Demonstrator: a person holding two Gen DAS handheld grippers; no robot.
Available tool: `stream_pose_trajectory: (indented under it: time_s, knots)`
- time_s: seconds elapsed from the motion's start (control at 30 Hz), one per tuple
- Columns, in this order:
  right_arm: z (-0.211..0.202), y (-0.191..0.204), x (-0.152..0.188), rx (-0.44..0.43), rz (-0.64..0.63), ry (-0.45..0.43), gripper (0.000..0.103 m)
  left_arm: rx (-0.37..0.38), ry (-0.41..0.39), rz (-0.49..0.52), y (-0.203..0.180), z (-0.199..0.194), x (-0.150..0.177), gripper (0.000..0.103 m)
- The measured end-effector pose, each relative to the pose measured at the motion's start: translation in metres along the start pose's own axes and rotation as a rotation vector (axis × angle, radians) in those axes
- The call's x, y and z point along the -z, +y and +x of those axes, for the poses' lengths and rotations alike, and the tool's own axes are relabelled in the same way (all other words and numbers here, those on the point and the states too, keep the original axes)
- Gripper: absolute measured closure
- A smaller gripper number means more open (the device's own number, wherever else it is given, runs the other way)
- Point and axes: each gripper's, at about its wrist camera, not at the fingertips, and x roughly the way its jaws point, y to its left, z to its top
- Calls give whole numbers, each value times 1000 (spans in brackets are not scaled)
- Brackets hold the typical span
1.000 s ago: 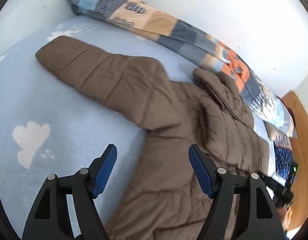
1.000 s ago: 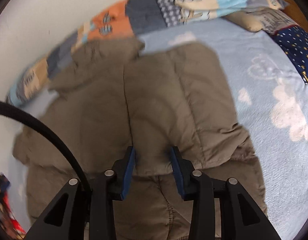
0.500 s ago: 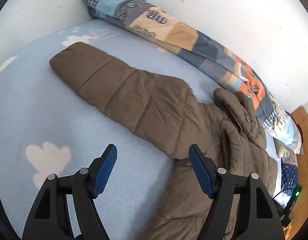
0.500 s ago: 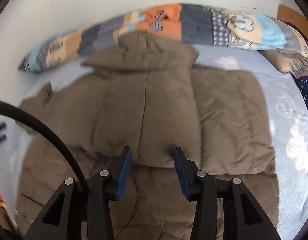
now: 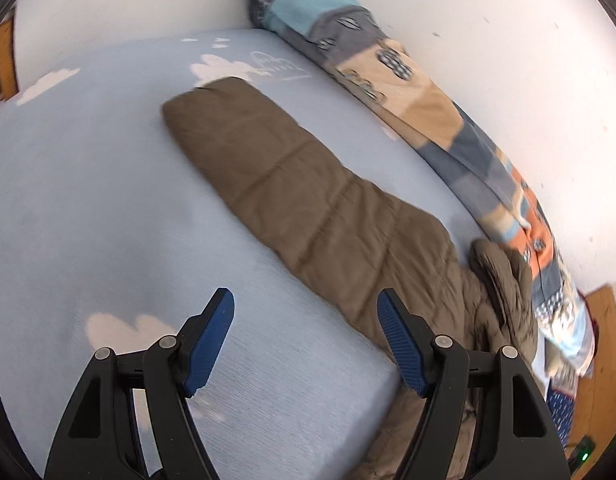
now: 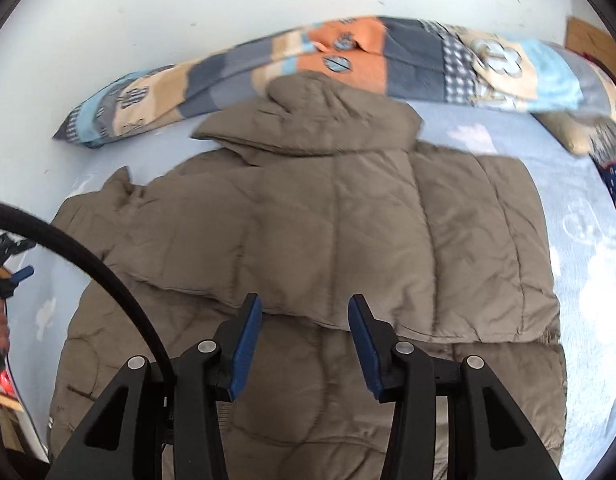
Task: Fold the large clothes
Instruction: 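Move the left gripper to the other sleeve cuff and grasp it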
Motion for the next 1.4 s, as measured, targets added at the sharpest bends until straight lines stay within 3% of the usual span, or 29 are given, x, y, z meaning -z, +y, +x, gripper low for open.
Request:
stream_pose_trajectory:
  time_s: [0.13, 0.37, 0.53, 0.67, 0.9, 1.4]
  knots:
    - [8, 17, 6, -2, -66, 23, 53, -23, -26, -35, 22, -2, -15, 30]
    - [-2, 23, 9, -81, -38, 21, 52, 2, -27, -111, 58, 8, -37, 30]
    - [-8, 30, 12, -111, -29, 15, 52, 74, -26, -156, 71, 20, -59, 30]
    - [-9, 39, 15, -119, -61, 20, 52, 87, -69, -162, 82, 25, -80, 30]
    - [-3, 39, 19, -126, -75, 42, 52, 137, -98, -275, 113, 48, -112, 30]
    - [5, 43, 29, -130, -90, 72, 51, 230, -108, -361, 137, 109, -121, 36]
